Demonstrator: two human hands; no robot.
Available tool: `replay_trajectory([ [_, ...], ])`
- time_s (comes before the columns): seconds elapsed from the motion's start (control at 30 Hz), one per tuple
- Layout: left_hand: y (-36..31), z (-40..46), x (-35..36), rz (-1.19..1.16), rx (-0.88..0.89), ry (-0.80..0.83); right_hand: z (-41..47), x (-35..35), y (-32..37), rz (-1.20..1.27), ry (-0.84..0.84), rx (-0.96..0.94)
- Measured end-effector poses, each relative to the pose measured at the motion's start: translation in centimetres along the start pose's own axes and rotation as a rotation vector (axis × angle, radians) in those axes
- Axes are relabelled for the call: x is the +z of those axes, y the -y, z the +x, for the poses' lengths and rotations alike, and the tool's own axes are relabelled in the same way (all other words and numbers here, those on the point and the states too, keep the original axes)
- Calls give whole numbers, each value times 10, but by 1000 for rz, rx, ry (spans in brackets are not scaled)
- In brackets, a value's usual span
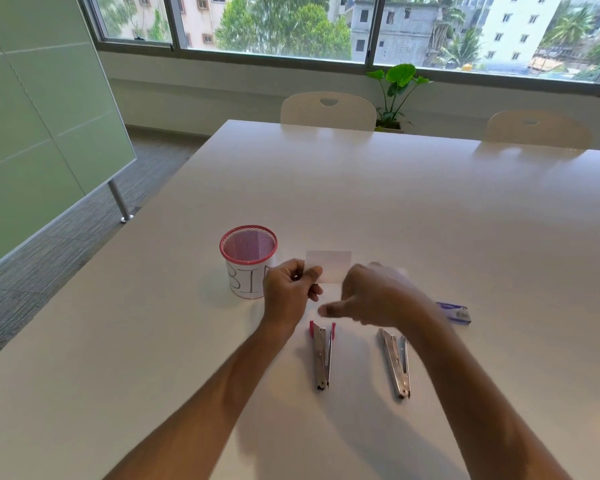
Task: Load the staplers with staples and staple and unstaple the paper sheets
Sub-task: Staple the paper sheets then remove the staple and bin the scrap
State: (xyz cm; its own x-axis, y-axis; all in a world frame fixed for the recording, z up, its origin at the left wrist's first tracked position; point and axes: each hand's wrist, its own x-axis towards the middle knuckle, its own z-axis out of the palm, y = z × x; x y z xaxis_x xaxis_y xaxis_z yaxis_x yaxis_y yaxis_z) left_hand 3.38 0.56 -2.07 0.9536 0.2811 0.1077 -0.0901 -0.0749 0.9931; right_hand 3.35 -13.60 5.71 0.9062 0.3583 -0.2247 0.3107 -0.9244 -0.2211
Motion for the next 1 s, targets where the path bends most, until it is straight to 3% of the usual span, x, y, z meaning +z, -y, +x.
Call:
replay_trajectory([
  [0.1, 6, 0, 2, 37, 14, -7, -6, 23, 31, -131, -35, -56],
  [0.2, 11, 0, 1, 65, 22, -14, -6, 42, 49, -194, -52, 19],
  [0.5, 17, 1, 0, 79, 3, 27, -4, 56, 57, -158, -86, 31],
  [0.73, 18, 2, 1, 49, -38, 17, -2, 26, 10, 553, 73, 89],
  [0.87, 19, 3, 4, -1, -33, 30, 0, 21, -20, 974, 79, 40],
  [1.0, 21, 4, 6, -16, -30, 36, 3, 23, -39, 1207, 92, -9],
])
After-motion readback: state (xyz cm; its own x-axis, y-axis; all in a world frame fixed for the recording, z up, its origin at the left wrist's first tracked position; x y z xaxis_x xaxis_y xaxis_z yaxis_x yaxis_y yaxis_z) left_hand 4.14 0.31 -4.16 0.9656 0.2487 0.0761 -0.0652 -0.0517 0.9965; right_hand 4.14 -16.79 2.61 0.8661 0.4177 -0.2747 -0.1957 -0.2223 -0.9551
